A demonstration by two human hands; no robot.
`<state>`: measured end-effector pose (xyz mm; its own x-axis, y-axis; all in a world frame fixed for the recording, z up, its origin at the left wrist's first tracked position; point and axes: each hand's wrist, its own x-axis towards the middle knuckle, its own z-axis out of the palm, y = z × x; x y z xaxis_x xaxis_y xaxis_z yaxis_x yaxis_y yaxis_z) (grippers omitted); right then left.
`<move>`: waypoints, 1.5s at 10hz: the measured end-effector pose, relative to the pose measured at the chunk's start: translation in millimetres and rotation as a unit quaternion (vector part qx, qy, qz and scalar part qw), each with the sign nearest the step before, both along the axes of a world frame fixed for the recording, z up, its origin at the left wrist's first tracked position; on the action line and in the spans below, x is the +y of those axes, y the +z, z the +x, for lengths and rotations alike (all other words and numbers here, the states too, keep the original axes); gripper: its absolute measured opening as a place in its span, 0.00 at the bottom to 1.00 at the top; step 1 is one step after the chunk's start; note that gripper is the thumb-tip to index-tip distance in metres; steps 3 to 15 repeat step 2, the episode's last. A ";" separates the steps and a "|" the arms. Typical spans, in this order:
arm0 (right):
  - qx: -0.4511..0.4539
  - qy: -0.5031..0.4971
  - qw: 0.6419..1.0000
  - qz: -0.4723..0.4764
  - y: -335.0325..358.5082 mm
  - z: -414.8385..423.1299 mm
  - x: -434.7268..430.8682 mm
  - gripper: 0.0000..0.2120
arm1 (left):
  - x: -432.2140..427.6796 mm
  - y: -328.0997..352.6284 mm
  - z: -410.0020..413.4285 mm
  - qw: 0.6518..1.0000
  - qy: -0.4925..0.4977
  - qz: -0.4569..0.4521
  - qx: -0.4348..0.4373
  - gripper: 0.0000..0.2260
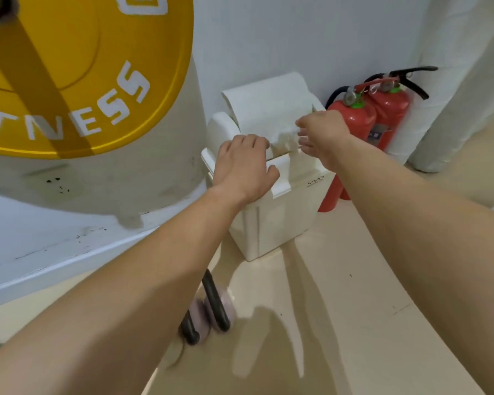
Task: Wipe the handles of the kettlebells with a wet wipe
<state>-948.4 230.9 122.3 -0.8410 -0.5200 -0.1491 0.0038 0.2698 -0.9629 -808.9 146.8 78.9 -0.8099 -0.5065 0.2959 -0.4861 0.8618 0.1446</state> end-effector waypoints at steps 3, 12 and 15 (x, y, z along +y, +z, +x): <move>0.105 0.053 0.989 0.094 9.9 41.6 1.4 0.06 | -1.2 9.4 70.8 0.998 0.037 0.024 0.039 0.19; 0.105 0.053 0.989 0.094 9.9 41.6 1.4 0.06 | -1.2 9.4 70.8 0.998 0.037 0.024 0.039 0.19; 0.105 0.053 0.989 0.094 9.9 41.6 1.4 0.06 | -1.2 9.4 70.8 0.998 0.037 0.024 0.039 0.19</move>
